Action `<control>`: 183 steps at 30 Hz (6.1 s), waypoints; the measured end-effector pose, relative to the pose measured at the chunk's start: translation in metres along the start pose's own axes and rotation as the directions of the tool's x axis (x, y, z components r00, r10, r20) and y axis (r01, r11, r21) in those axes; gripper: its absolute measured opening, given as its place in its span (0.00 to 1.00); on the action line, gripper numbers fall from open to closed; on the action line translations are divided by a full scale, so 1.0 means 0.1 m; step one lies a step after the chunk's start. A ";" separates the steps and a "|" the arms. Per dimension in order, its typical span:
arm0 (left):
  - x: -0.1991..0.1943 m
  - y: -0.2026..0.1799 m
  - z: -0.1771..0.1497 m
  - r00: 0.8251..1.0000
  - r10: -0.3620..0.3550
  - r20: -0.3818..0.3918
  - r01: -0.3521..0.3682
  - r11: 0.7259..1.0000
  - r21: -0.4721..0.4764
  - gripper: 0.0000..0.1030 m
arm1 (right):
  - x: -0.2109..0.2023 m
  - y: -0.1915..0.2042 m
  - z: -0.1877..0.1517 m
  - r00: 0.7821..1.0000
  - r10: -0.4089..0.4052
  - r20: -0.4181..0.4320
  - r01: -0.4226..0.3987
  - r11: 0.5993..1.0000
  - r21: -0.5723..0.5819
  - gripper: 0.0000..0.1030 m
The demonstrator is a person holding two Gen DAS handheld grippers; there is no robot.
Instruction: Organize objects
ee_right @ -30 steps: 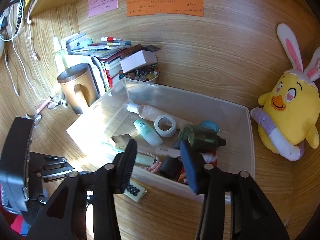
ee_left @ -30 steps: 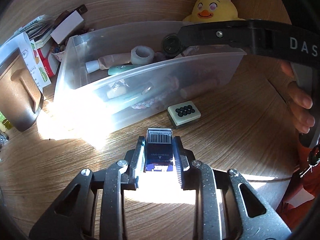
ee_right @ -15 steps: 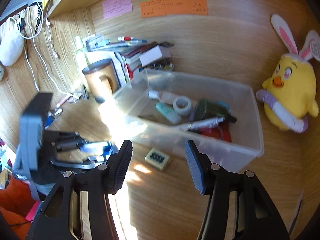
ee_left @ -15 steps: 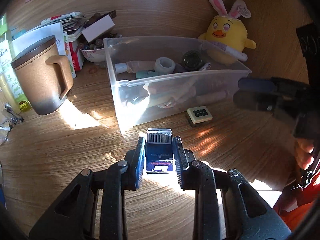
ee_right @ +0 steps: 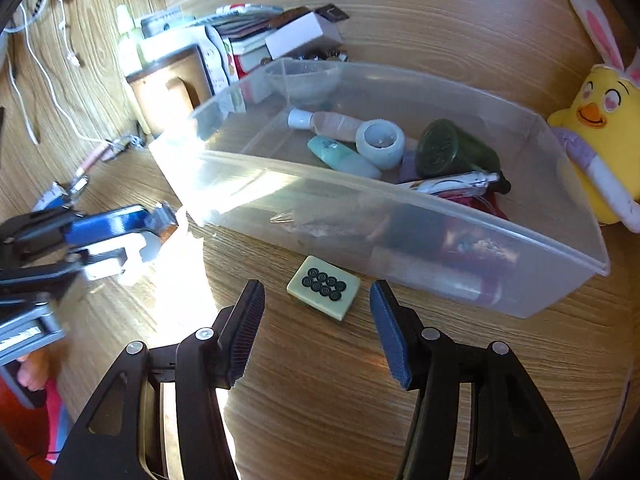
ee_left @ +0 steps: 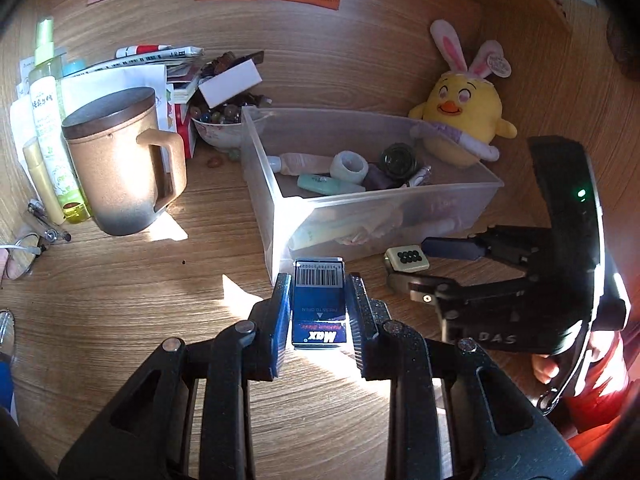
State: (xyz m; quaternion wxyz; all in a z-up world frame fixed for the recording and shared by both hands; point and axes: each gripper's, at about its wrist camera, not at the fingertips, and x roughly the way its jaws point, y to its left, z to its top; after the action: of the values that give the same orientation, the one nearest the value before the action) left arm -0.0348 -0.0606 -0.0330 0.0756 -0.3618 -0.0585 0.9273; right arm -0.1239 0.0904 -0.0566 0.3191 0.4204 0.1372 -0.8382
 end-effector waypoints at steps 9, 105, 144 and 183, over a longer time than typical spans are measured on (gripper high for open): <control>-0.11 -0.04 0.11 0.999 -0.005 0.045 0.005 1.000 0.000 0.26 | -0.04 0.02 0.01 1.000 -0.012 0.027 0.012 1.000 -0.008 0.36; 0.28 -0.31 0.73 0.991 0.045 0.129 -0.044 0.999 -0.005 0.97 | -0.95 -0.71 0.21 0.943 -0.153 0.295 0.121 0.985 0.124 1.00; 0.30 -0.31 0.70 0.994 0.029 0.105 -0.027 0.999 -0.019 0.97 | -0.96 -0.70 0.18 0.946 -0.142 0.290 0.106 0.985 0.137 1.00; 0.29 -0.35 0.67 0.996 0.016 0.091 -0.017 1.000 0.010 0.97 | -0.91 -0.62 0.21 0.951 -0.129 0.282 0.102 0.989 0.110 1.00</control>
State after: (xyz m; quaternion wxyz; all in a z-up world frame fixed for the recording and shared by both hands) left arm -0.0975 -0.0249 0.0025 0.0673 -0.3192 -0.0541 0.9437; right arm -0.1365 0.1653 0.0256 0.2660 0.2997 0.0742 -0.9132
